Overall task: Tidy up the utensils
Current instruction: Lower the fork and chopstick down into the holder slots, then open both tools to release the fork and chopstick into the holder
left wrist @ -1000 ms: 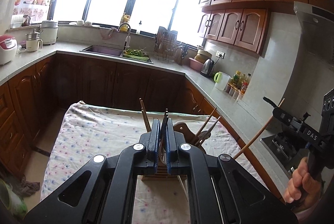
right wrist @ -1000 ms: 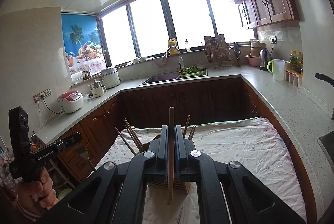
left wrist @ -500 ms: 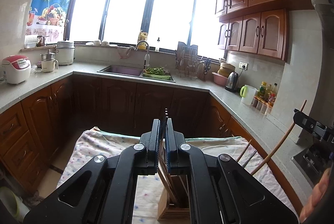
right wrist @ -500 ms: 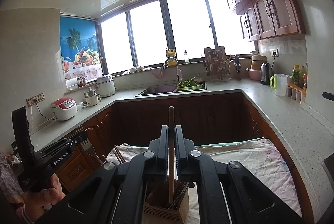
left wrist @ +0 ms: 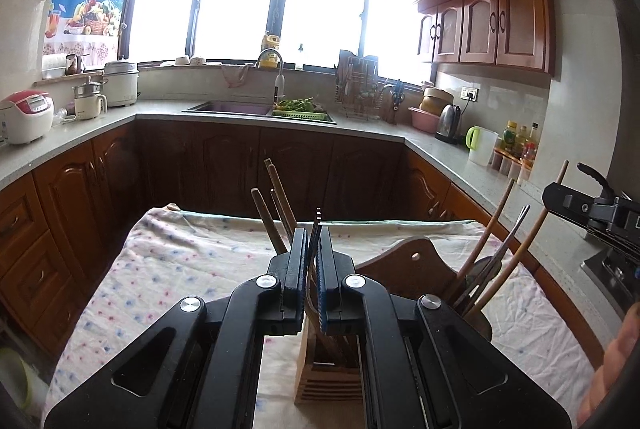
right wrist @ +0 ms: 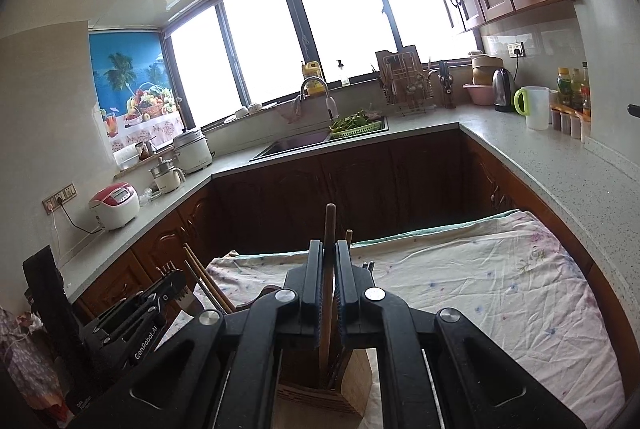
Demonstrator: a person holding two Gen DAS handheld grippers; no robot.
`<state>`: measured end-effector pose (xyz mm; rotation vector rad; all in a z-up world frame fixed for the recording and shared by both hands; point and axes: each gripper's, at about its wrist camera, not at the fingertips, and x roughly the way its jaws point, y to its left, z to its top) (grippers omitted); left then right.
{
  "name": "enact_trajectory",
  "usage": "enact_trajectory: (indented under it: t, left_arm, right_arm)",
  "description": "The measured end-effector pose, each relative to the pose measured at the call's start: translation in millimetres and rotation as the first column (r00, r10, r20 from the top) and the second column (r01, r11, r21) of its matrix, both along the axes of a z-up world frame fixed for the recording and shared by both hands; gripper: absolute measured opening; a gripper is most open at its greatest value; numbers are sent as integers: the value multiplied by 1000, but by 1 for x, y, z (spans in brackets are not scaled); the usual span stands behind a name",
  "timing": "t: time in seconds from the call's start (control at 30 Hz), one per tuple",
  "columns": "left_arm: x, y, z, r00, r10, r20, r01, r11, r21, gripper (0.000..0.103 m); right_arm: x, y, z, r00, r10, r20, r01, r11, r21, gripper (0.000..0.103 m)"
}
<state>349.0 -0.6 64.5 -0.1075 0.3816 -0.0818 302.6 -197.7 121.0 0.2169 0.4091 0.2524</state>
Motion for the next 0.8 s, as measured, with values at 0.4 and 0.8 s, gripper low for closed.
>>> enact_trajectory:
  t: [0.4,0.8]
  left_arm:
    - [-3,-10,-22,995,-76,-62,76,997,-4,5]
    - [3,-3,-17,990,-95,-104,91,995,-45,7]
  right_arm:
    - [8,-9,-26,997,-4,-71,6,999,32,6]
    - [12,-13,-27,995,-5,-99,10,999,47,10]
